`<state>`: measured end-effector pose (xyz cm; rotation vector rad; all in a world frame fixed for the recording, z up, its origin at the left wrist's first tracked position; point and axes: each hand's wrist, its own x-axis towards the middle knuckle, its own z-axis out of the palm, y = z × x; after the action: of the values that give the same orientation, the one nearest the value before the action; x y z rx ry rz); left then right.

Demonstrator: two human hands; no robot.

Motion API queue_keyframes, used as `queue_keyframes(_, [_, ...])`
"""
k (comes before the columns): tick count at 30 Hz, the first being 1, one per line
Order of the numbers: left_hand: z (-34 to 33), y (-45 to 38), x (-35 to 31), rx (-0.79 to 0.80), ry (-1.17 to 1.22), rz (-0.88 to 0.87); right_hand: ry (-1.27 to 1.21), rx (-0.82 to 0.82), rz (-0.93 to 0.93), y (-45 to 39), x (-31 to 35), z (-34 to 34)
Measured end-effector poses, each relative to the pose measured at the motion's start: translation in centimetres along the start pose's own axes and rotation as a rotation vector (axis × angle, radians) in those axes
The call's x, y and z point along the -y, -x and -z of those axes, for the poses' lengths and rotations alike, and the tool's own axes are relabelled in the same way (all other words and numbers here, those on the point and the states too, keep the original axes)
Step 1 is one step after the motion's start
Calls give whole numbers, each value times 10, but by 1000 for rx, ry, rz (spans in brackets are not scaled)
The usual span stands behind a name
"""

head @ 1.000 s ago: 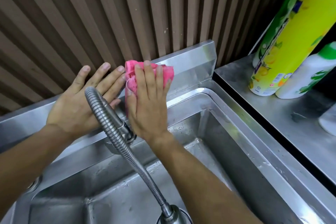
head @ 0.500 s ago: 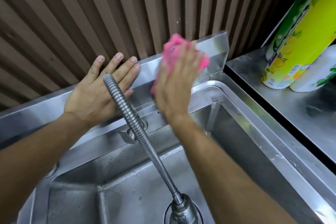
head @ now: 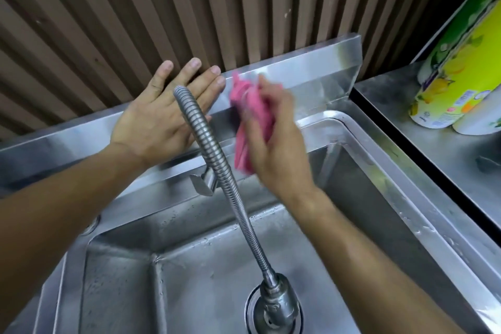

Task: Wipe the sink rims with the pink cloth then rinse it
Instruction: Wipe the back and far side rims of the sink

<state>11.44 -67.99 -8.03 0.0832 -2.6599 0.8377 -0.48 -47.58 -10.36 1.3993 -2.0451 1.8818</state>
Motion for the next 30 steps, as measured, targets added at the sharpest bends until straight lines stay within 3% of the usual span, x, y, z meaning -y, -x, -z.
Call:
queue_keyframes(2, [0, -1, 1, 14, -18, -12, 69, 259, 20, 28, -1, -15])
queue_keyframes(4, [-2, -1, 1, 2, -21, -11, 336, 426, -13, 41, -9, -20])
queue_keyframes(6, [-3, -1, 1, 1, -28, -12, 564, 513, 47, 42, -13, -19])
queue_keyframes(12, [10, -3, 0, 50, -30, -1, 803, 629, 158, 38, -8, -9])
queue_keyframes(17, [28, 41, -25, -115, 152, 171, 748, 764, 241, 37, -21, -3])
queue_keyframes(20, [28, 99, -70, 10, 405, 189, 837, 762, 294, 30, -20, -7])
queue_keyframes(22, [25, 114, -86, 225, 450, 199, 874, 755, 311, 25, -18, -9])
queue_keyframes(24, [19, 116, -87, 340, 449, 240, 858, 740, 309, 25, -20, -5])
queue_keyframes(27, [19, 115, -86, 385, 456, 296, 853, 658, 252, 28, -28, 8])
queue_keyframes(30, [24, 113, -93, 407, 463, 370, 894, 499, 52, 34, -23, 7])
